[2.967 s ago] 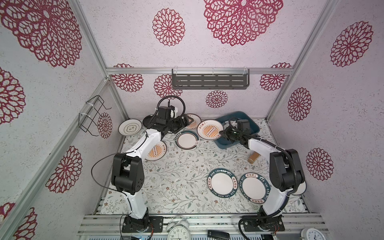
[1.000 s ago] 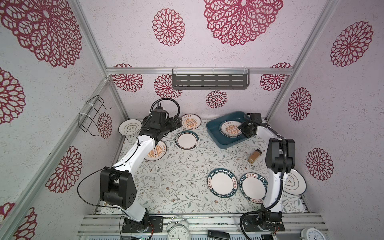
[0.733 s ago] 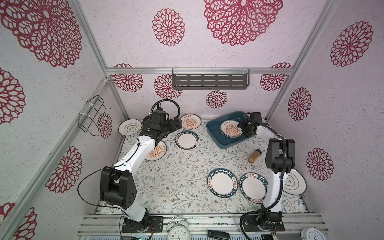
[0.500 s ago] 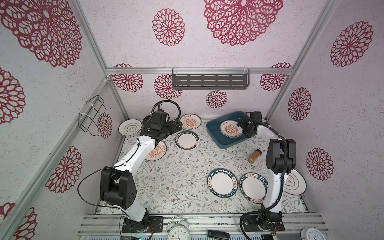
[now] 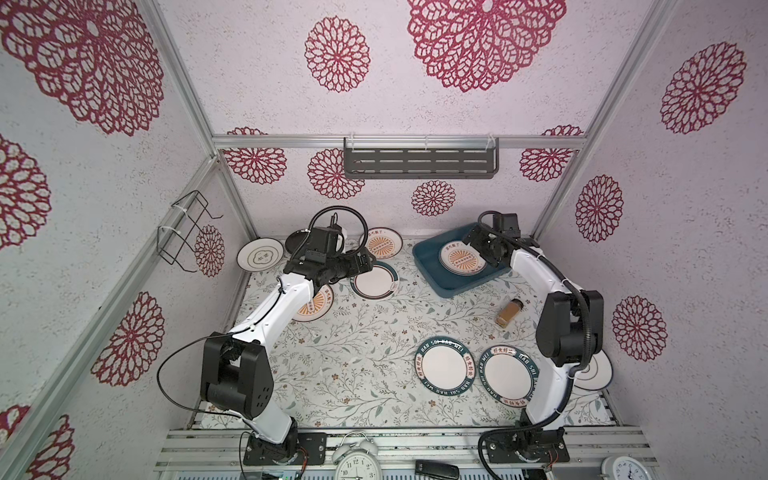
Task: Place the plates into the plastic bin on the countertop
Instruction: 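Move the left gripper to the nearest green-rimmed plate while the right withdraws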
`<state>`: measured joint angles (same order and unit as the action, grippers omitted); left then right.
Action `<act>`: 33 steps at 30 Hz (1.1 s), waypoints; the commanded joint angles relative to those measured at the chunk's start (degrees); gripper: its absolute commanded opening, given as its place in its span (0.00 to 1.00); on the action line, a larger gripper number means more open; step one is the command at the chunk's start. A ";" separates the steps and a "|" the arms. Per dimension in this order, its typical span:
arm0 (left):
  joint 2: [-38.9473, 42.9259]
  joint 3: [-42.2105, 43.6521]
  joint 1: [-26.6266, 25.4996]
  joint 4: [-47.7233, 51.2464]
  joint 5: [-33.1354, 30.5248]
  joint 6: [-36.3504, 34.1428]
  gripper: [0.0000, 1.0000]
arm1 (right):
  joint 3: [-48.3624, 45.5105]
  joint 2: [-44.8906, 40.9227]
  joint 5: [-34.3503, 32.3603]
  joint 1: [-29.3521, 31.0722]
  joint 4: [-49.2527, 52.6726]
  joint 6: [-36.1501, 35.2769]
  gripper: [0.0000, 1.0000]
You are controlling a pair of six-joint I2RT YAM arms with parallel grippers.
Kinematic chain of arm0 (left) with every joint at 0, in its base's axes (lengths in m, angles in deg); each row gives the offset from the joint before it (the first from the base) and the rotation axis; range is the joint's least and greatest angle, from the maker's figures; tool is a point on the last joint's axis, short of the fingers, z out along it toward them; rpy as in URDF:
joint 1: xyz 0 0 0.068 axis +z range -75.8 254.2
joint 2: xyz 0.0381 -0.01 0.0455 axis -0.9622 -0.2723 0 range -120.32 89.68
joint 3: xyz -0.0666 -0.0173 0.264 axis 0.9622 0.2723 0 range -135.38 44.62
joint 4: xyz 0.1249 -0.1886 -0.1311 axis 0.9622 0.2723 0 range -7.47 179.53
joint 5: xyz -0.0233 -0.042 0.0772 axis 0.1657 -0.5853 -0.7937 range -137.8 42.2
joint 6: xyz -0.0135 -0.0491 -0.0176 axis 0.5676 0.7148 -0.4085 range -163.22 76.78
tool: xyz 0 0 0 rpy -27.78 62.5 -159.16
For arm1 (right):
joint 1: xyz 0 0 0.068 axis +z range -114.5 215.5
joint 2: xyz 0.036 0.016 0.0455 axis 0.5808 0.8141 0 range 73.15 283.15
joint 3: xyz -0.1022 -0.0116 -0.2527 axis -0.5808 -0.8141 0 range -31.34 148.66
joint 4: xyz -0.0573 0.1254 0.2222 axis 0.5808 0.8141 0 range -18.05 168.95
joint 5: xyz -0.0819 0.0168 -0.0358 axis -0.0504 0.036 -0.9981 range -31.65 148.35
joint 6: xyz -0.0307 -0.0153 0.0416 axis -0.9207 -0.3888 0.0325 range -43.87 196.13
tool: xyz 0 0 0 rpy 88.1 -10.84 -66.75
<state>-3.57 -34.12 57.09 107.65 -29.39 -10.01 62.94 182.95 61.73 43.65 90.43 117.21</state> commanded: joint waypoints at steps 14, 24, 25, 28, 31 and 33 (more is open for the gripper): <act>-1.36 3.16 -3.74 7.57 6.86 -9.88 0.97 | -21.01 -21.08 -10.74 9.15 -2.84 5.11 0.99; 0.00 10.49 -9.55 5.22 5.94 -3.46 0.97 | -27.04 -30.65 -6.94 9.17 3.08 1.57 0.99; -0.03 11.18 -10.70 5.20 5.42 -3.04 0.97 | -28.26 -31.82 -6.55 9.09 3.17 1.61 0.99; 0.09 13.21 -14.64 3.86 3.58 -0.73 0.97 | -32.16 -35.51 -4.41 9.09 2.87 1.52 0.99; -0.42 16.31 -17.98 -0.63 4.15 2.90 0.98 | -35.83 -38.45 -2.95 9.11 2.79 1.40 0.99; -0.70 18.88 -19.87 -5.05 4.61 5.55 0.98 | -37.76 -40.13 -2.37 9.09 3.06 1.21 0.99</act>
<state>-5.21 -17.60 39.15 109.49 -24.73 -8.85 27.00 145.55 57.38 52.65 92.47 119.90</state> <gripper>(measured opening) 0.979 0.990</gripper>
